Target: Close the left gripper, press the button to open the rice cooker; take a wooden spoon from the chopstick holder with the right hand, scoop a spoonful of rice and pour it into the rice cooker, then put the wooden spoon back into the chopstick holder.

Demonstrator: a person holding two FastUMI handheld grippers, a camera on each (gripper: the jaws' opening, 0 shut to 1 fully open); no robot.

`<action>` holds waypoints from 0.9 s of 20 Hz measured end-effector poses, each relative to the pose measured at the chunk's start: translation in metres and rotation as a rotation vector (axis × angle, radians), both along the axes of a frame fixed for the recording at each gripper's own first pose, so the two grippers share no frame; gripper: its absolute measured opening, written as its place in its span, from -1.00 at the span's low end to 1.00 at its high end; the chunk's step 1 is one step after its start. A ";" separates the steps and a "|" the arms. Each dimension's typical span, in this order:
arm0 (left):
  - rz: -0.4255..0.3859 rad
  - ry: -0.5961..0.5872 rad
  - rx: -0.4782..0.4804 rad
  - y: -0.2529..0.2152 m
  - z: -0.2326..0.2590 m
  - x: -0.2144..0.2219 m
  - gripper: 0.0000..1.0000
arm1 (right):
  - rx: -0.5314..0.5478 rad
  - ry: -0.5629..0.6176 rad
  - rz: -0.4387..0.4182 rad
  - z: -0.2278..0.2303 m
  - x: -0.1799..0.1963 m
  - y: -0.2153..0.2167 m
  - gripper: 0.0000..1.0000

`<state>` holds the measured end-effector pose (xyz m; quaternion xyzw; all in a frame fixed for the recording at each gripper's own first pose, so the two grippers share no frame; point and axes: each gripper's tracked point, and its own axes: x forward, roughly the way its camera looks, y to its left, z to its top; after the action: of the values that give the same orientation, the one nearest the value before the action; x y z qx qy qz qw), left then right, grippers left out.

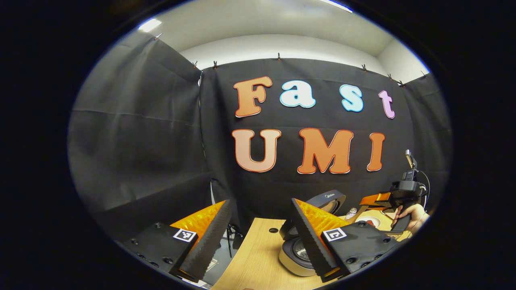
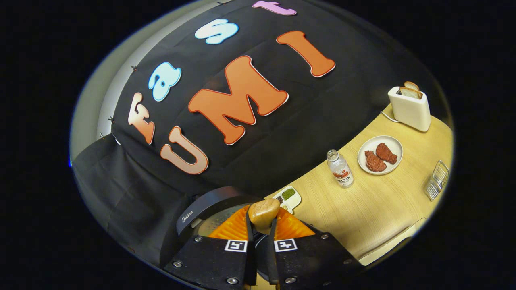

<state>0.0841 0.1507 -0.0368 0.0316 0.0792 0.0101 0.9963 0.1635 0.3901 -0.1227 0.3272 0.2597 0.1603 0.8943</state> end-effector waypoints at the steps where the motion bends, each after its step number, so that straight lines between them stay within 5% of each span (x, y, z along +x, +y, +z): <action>1: 0.001 0.000 0.000 0.001 0.001 0.000 0.90 | -0.013 -0.013 0.009 0.000 -0.002 0.001 -0.79; 18: 0.024 0.000 0.012 0.010 0.001 -0.005 0.90 | -0.234 -0.235 0.110 0.008 -0.024 0.020 -0.79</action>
<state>0.0789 0.1609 -0.0359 0.0369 0.0793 0.0223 0.9959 0.1392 0.4097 -0.1146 0.1852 0.1877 0.2150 0.9404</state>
